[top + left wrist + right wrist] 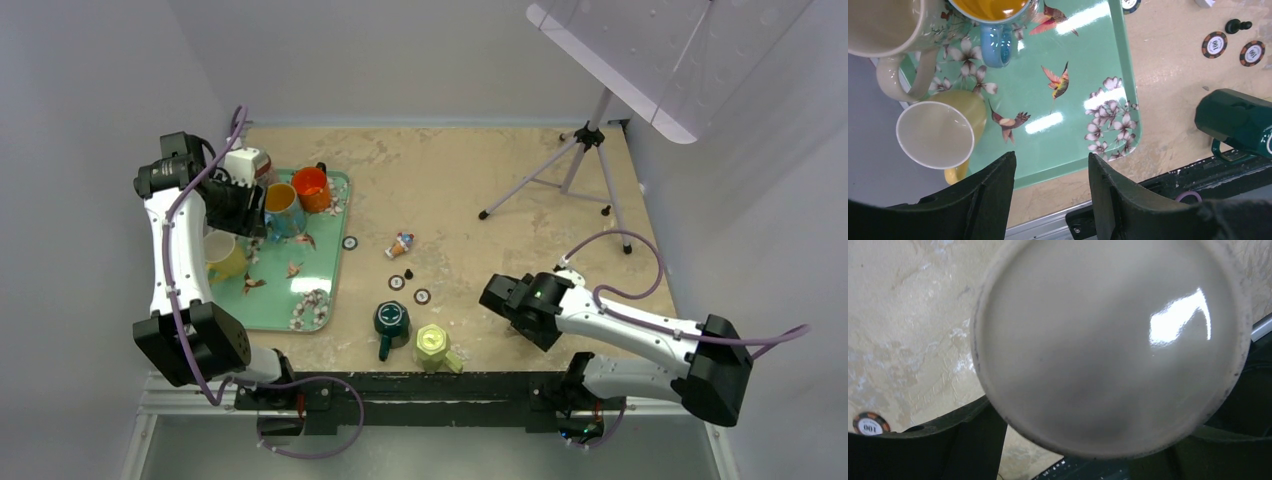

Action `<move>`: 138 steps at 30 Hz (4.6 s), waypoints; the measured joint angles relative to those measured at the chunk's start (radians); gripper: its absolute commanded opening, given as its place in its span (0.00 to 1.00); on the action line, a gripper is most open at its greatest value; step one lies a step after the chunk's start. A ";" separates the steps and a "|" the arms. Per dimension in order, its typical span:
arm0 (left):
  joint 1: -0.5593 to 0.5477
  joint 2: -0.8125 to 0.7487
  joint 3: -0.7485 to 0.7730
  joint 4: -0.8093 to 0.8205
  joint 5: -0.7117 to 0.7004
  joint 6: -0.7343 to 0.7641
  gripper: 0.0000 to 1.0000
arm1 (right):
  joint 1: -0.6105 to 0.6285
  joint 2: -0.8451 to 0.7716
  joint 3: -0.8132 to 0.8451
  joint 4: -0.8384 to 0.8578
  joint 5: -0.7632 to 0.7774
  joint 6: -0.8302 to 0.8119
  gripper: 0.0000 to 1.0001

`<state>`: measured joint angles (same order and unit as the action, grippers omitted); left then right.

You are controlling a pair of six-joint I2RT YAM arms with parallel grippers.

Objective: Turn the mug right side up

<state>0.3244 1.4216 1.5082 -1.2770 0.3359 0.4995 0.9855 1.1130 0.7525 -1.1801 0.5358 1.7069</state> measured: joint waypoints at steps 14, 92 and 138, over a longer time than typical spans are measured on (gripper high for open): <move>-0.005 -0.034 0.026 -0.034 0.107 -0.010 0.60 | -0.090 0.174 -0.037 0.134 0.099 0.059 0.00; -0.403 -0.004 -0.169 0.037 -0.155 0.008 0.00 | -0.134 0.230 0.417 0.899 -0.504 -0.995 0.98; -0.436 -0.049 -0.014 0.032 -0.078 -0.010 0.64 | 0.423 0.076 0.009 0.573 -0.330 -0.972 0.68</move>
<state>-0.1116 1.3724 1.4940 -1.2449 0.2581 0.4900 1.4090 1.1889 0.7616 -0.6071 0.2058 0.7345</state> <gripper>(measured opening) 0.639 0.761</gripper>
